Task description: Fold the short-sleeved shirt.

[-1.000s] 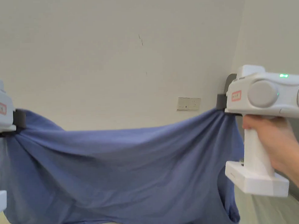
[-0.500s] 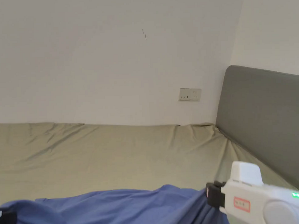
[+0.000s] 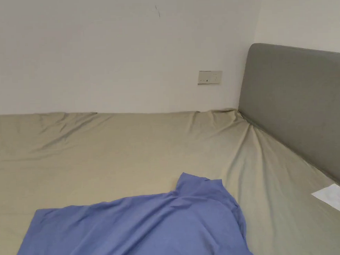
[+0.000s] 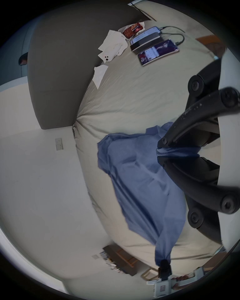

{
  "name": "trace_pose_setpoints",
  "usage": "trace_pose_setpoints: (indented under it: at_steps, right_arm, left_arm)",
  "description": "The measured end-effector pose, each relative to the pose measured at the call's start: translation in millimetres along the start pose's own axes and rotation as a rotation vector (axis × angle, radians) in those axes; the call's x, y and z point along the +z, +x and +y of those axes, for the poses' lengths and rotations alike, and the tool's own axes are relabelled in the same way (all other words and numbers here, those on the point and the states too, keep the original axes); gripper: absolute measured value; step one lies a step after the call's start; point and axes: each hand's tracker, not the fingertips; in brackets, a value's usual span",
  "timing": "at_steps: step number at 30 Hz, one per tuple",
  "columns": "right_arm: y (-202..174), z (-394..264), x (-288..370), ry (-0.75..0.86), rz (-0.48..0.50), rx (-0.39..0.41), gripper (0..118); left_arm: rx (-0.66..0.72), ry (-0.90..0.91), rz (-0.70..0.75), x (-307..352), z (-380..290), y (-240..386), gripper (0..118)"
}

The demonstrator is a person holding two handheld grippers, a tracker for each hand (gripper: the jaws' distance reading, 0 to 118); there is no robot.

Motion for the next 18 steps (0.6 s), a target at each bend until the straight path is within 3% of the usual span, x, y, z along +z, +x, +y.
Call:
trace_pose_setpoints:
  at_steps: [11, 18]
  right_arm:
    - [7.5, -86.4, 34.6, -0.14, -0.009, 0.03, 12]
    - [5.8, -112.7, 40.0, -0.181, -0.045, 0.11, 12]
  left_arm:
    - [-0.017, -0.07, 0.045, 24.5, -75.6, -26.0, 4]
    - [0.004, -0.085, 0.059, 34.6, -94.5, -32.5, 4]
